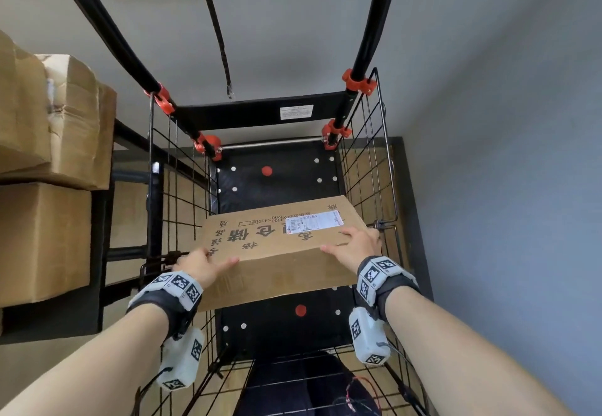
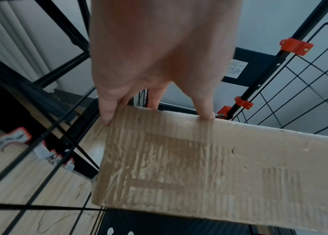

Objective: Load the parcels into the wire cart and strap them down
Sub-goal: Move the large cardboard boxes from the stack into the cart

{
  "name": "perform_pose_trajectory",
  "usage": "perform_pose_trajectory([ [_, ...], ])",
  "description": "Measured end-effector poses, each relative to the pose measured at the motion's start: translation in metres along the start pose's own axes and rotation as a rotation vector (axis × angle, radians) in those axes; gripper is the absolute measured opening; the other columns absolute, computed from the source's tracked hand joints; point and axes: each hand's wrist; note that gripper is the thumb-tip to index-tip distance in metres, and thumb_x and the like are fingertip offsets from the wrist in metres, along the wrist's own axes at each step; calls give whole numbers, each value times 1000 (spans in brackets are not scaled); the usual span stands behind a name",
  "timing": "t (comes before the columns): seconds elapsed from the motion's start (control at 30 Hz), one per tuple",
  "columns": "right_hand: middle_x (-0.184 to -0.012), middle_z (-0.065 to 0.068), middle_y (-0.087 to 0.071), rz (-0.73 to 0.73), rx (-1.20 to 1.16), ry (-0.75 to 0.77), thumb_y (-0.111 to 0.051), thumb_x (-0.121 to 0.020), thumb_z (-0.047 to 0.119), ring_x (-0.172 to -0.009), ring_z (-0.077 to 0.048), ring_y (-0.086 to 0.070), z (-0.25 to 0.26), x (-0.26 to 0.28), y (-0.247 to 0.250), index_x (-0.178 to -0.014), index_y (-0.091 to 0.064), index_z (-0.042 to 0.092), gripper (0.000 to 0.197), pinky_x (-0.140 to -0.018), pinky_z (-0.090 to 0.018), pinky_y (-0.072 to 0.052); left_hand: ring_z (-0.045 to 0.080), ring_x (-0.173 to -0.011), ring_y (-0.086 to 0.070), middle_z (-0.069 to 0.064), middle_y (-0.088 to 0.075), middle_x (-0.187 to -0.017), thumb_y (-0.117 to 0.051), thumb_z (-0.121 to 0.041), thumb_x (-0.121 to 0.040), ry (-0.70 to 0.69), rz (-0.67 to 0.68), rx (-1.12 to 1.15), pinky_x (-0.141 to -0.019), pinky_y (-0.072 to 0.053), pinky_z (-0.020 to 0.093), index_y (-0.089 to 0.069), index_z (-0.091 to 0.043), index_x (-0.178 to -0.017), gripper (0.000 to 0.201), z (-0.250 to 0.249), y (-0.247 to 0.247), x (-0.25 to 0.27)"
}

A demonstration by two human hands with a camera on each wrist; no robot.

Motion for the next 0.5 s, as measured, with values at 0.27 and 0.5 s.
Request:
perform_pose_trajectory([
  [0.27,-130,-6,-38,-18,-8,-35,-79,-67,47,-120,-26,-43,-3,-40,-20,-125,-55,30,65,-100,-39,-42,21,-92,-62,5,-62,-117,-66,-64,-70,-17,-4,99,-78,-55,34,-47,-12,-130,81,-6,-15,-31],
  [0.5,-134,-6,-33,-70,-29,-61,-80,-67,44,-125,-29,-37,-10,-67,-42,-134,-48,30,75,-103,-40,-39,26,-108,-58,7,-60,-120,-71,-70,-52,-82,-112,204,-86,-54,45,-48,-20,-126,91,-17,-14,-74],
])
Point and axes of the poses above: each hand's wrist, its own x-axis away from the middle knuckle, its own y-axis out of the back of the hand, z = x × y
